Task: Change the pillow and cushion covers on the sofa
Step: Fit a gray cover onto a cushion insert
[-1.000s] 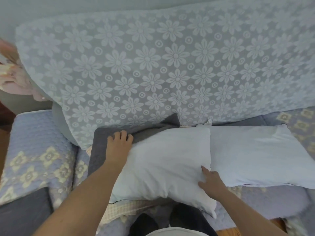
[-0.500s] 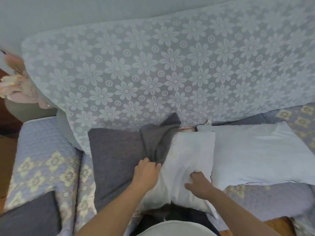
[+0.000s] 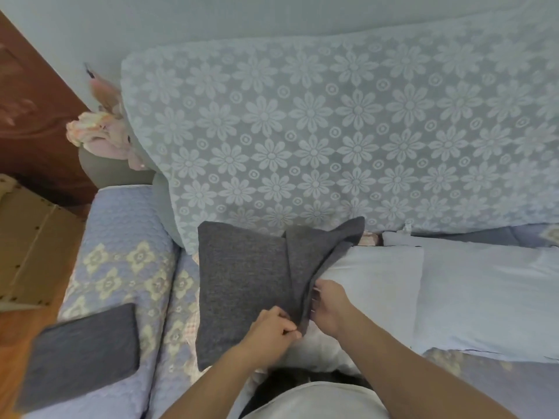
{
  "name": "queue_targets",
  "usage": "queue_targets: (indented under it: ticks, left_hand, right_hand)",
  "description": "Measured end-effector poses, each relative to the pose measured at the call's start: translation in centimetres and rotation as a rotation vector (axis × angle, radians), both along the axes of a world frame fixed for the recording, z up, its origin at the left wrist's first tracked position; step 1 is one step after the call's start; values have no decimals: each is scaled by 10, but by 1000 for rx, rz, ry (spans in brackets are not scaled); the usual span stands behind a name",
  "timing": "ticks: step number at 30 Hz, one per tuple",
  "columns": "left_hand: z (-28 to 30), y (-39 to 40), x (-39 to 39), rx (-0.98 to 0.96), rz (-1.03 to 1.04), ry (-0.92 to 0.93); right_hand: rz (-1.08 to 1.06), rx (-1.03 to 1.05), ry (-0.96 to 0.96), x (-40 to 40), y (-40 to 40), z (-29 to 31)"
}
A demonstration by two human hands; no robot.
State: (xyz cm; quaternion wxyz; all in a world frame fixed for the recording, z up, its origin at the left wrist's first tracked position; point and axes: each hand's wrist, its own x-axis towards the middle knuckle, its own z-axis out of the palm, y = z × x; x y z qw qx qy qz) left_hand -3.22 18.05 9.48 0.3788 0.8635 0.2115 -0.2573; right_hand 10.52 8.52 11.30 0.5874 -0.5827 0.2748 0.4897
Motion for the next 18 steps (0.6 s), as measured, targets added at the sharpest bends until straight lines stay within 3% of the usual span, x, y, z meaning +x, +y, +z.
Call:
queue_targets:
  ticks: [2, 4, 7, 9, 10, 13, 15, 18]
  left_hand:
    - [10, 15, -6, -145, -50, 34]
    - [21, 36, 3, -171, 47, -43]
    - [33, 69, 39, 230, 215, -344]
    - [30, 89, 66, 539, 27, -388]
    - [28, 97, 76, 627, -97, -285]
    - [23, 102, 88, 708, -336, 6]
    - [23, 92, 82, 781, -425, -53]
    - [27, 97, 66, 831, -287, -187]
  right_hand:
    - [34, 59, 47, -7, -16, 0]
    - [82, 105, 76, -8, -29, -2]
    - [88, 136, 77, -11, -42, 1]
    - [99, 127, 62, -19, -50, 1]
    - [112, 114, 53, -24, -55, 1]
    - [106, 59, 63, -39, -72, -3]
    - [3, 19, 48, -37, -86, -6]
    - [-271, 75, -30, -20, -117, -13]
